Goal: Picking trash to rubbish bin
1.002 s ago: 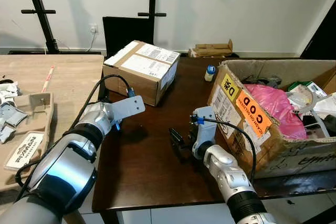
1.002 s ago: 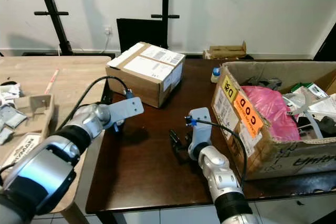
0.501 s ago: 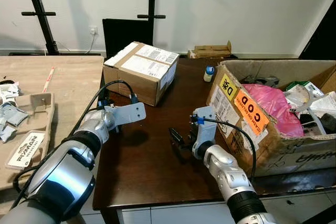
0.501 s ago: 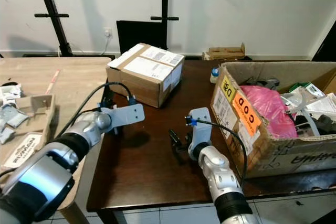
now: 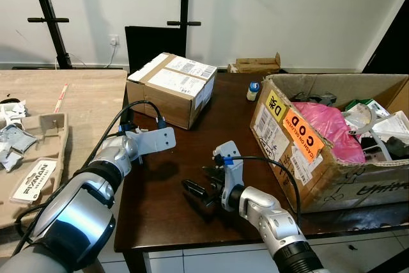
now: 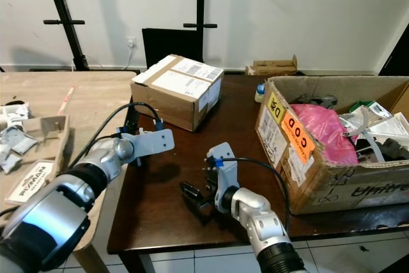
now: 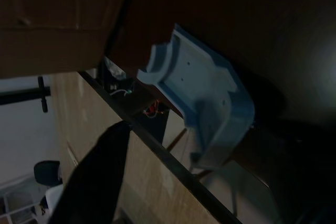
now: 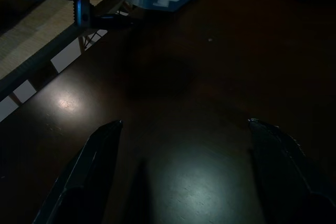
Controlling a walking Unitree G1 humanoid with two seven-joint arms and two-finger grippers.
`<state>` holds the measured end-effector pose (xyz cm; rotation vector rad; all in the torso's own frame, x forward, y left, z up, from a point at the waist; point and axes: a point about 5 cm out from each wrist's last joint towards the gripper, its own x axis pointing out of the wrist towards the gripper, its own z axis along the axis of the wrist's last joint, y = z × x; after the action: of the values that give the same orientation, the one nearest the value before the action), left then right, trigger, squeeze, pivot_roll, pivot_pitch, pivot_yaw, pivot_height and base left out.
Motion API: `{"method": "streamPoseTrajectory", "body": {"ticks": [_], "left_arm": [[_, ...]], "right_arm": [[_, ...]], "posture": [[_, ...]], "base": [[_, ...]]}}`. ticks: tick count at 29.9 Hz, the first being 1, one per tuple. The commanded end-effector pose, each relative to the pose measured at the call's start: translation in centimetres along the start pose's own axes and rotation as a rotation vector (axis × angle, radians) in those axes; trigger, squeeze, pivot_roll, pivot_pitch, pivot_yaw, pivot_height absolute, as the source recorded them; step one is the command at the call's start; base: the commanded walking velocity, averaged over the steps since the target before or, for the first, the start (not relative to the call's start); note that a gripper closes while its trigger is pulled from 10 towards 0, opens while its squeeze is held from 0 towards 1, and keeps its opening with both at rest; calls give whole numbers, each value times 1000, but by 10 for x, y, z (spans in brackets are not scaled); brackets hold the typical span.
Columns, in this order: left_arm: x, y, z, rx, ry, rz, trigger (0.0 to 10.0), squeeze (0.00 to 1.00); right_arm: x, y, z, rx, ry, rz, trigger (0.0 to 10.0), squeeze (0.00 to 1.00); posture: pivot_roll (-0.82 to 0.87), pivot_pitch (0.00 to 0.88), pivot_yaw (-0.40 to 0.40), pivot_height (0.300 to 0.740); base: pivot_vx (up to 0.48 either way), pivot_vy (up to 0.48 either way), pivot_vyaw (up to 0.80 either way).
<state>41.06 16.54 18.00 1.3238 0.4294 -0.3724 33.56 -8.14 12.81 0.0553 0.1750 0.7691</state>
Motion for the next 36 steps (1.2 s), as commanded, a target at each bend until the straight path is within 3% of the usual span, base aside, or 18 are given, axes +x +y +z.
{"method": "streamPoseTrajectory", "body": {"ticks": [1, 2, 24, 25, 26, 27, 28, 29, 30, 31, 32, 34, 35, 36], "left_arm": [[2, -9, -12, -17, 34, -31, 3490, 0], [2, -9, -11, -27, 30, -27, 0, 0], [-3, 12, -3, -105, -49, 107, 0, 0], [-6, 23, -2, -178, -75, 154, 0, 0], [-6, 23, -2, -178, -75, 154, 0, 0], [-8, 31, -2, -231, -94, 189, 0, 0], [-12, 41, -1, -327, -139, 237, 0, 0], [-17, 51, 1, -502, -222, 292, 0, 0], [-17, 51, 1, -502, -222, 292, 0, 0], [-25, 64, -3, -820, -346, 436, 0, 0], [-25, 64, -3, -820, -346, 436, 0, 0], [-25, 60, -14, -1110, -371, 504, 0, 0], [-25, 60, -14, -1110, -371, 504, 0, 0], [-25, 57, -17, -1186, -370, 511, 0, 0]], "right_arm": [[-2, 0, -4, 6, 17, -2, 10000, 0], [-2, -1, -4, 6, 18, -4, 10000, 0], [-5, -2, -2, 3, 24, -7, 10000, 0], [-5, -2, -2, 3, 23, -8, 10000, 0], [-5, -2, -2, 3, 23, -8, 10000, 0], [-6, -2, -1, 4, 22, -9, 10000, 0], [-6, -3, -1, 5, 19, -12, 10000, 0], [-7, -3, 0, 11, 11, -19, 10000, 0], [-7, -3, 0, 11, 11, -19, 10000, 0], [-7, -5, 2, 18, -12, -40, 10000, 0], [-7, -5, 2, 18, -12, -40, 10000, 0], [-7, -6, 4, 29, -34, -56, 10000, 0], [-7, -6, 4, 29, -34, -56, 10000, 0], [-7, -6, 4, 30, -39, -59, 10000, 0]], "posture": [[28, 148, -46, 740], [27, 148, -46, 740], [27, 148, -45, 740], [25, 149, -43, 740], [25, 149, -43, 740], [25, 149, -43, 740], [25, 149, -43, 740], [27, 147, -45, 740], [27, 147, -45, 740], [34, 147, -48, 740], [34, 147, -48, 740], [38, 149, -50, 740], [38, 149, -50, 740], [38, 149, -50, 740]], "base": [[0, 0, 0], [0, 0, 0], [0, 0, 0], [0, 0, 0], [0, 0, 0], [0, 0, 0], [0, 0, 0], [0, 0, 0], [0, 0, 0], [0, 0, 0], [0, 0, 0], [0, 0, 0], [0, 0, 0], [0, 0, 0]]}}
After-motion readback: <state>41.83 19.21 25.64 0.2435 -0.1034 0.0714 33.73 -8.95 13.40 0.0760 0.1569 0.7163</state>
